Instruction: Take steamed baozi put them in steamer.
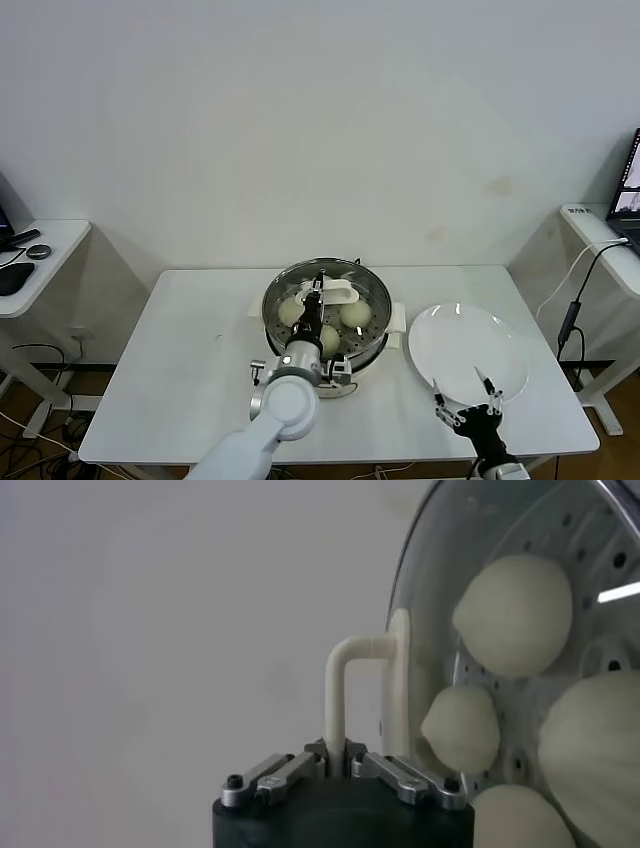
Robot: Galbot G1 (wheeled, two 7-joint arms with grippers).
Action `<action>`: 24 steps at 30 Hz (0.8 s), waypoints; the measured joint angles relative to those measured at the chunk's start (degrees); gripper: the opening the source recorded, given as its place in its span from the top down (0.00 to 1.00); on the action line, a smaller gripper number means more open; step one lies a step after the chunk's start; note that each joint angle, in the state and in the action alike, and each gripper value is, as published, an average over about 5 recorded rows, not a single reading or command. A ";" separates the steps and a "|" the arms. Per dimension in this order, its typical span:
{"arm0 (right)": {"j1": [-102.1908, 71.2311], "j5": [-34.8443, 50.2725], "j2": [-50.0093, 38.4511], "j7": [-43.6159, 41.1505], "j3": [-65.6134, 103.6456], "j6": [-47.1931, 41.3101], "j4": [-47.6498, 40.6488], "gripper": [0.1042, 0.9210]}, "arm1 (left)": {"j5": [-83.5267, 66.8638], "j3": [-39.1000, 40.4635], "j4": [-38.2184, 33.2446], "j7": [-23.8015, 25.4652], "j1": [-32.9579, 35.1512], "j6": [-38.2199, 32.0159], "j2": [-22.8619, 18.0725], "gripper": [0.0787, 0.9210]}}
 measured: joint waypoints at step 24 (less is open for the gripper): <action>-1.00 0.01 -0.26 -0.56 0.16 -0.52 0.79 0.12 | -21.87 -6.54 -16.34 -7.71 12.90 -5.35 3.13 0.20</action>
